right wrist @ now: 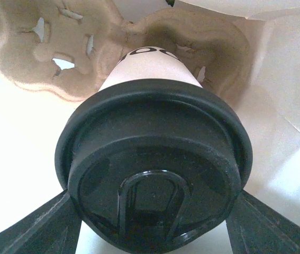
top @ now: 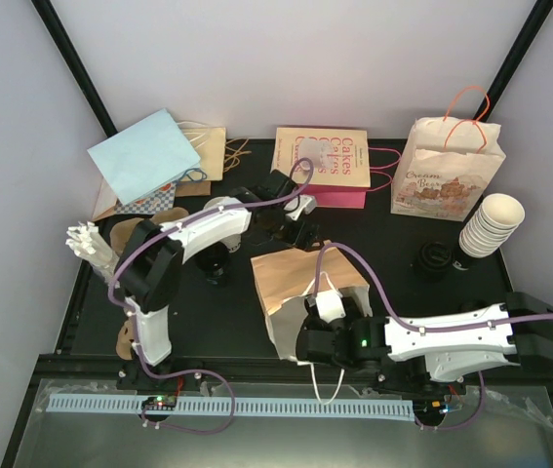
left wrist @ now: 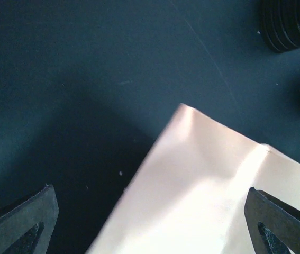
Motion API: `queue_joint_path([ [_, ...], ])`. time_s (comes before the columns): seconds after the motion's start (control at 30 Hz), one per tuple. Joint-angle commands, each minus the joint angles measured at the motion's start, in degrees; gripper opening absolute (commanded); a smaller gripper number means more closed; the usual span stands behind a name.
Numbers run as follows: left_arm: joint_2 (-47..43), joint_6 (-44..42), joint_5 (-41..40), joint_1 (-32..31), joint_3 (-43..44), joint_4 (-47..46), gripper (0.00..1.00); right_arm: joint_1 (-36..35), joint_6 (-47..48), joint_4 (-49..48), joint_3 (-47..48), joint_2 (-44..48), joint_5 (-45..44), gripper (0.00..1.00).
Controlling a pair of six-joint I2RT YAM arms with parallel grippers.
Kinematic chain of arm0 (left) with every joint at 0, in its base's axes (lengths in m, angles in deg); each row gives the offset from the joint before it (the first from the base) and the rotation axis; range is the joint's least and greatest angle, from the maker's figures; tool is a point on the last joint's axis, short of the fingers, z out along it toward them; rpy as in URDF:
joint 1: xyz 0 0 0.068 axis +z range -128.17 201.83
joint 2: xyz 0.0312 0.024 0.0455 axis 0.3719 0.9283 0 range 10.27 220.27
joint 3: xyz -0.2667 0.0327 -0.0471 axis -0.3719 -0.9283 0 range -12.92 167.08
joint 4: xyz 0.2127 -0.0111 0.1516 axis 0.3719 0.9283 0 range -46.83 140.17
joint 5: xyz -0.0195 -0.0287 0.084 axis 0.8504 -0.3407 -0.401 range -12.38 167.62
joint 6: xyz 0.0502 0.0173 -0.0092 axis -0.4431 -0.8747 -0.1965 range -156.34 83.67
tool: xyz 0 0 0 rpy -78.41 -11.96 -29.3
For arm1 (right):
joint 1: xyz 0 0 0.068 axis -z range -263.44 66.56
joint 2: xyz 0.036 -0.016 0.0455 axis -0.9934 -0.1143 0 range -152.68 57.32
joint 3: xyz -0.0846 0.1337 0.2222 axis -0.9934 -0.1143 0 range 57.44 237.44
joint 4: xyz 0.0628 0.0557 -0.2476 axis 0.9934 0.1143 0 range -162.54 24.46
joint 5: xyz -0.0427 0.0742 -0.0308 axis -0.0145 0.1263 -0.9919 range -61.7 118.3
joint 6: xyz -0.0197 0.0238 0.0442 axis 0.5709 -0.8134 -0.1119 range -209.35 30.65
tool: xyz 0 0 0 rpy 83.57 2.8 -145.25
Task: Pack the takeout coffee
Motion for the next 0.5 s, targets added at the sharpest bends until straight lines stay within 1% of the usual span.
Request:
queue_joint_path([
  [0.0,6.3,-1.5,2.0,0.7,3.9,-0.9,0.99,-0.1,-7.2,7.2,2.0,-2.2,-3.6,0.33],
  [0.07,7.9,-1.3,3.2,0.6,4.1,-2.1,0.97,-0.1,-9.6,9.2,2.5,-3.1,-4.1,0.33],
  [0.23,10.2,-0.3,7.3,0.4,3.3,-6.6,0.91,-0.1,-11.4,8.8,1.9,-3.4,-3.6,0.33],
  [0.37,10.9,-0.6,8.7,0.0,3.5,-7.2,0.87,-0.1,-11.5,8.6,1.2,-2.2,-3.7,0.33],
  [0.47,11.1,-0.9,8.6,0.0,3.3,-6.7,0.85,-0.1,-13.7,11.1,1.5,-0.8,-5.1,0.33],
])
